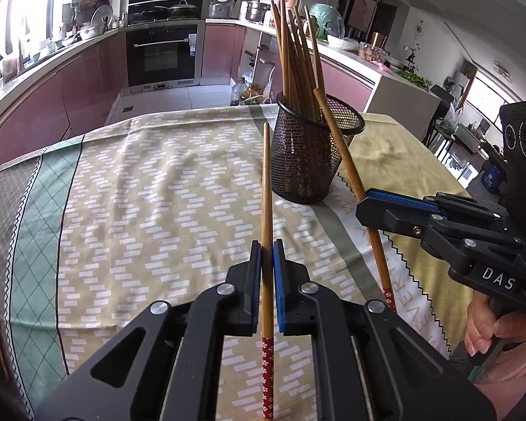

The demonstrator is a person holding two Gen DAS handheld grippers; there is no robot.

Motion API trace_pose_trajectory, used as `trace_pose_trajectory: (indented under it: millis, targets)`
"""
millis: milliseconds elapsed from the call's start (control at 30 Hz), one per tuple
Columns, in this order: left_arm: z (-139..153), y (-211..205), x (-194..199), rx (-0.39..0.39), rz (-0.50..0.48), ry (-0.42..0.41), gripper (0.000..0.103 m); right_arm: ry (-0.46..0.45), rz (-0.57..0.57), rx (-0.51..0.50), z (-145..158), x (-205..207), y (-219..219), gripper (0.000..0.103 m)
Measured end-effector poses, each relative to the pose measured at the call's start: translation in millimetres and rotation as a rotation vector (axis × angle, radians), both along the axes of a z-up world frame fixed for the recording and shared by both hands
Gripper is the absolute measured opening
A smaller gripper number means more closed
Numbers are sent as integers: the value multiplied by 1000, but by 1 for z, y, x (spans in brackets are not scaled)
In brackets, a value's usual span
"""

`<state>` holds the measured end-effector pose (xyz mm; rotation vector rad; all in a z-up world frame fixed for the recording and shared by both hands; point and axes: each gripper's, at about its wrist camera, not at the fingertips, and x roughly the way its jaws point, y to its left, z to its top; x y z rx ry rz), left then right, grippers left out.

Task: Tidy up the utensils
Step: 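Raise both held chopsticks upright and carry them over the mesh holder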

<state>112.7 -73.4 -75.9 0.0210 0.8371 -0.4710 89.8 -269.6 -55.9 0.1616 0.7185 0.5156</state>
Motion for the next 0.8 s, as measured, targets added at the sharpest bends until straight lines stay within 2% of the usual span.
trace_pose_trajectory:
  millis: [433,800]
  targets:
    - [22,1,-8,-55,-26,-35,8,-58,-3,41,18,-3,-5,6]
    - [29,0,-10,-64,-32,-53,8,-84,-5,61,25,-3,-9,6]
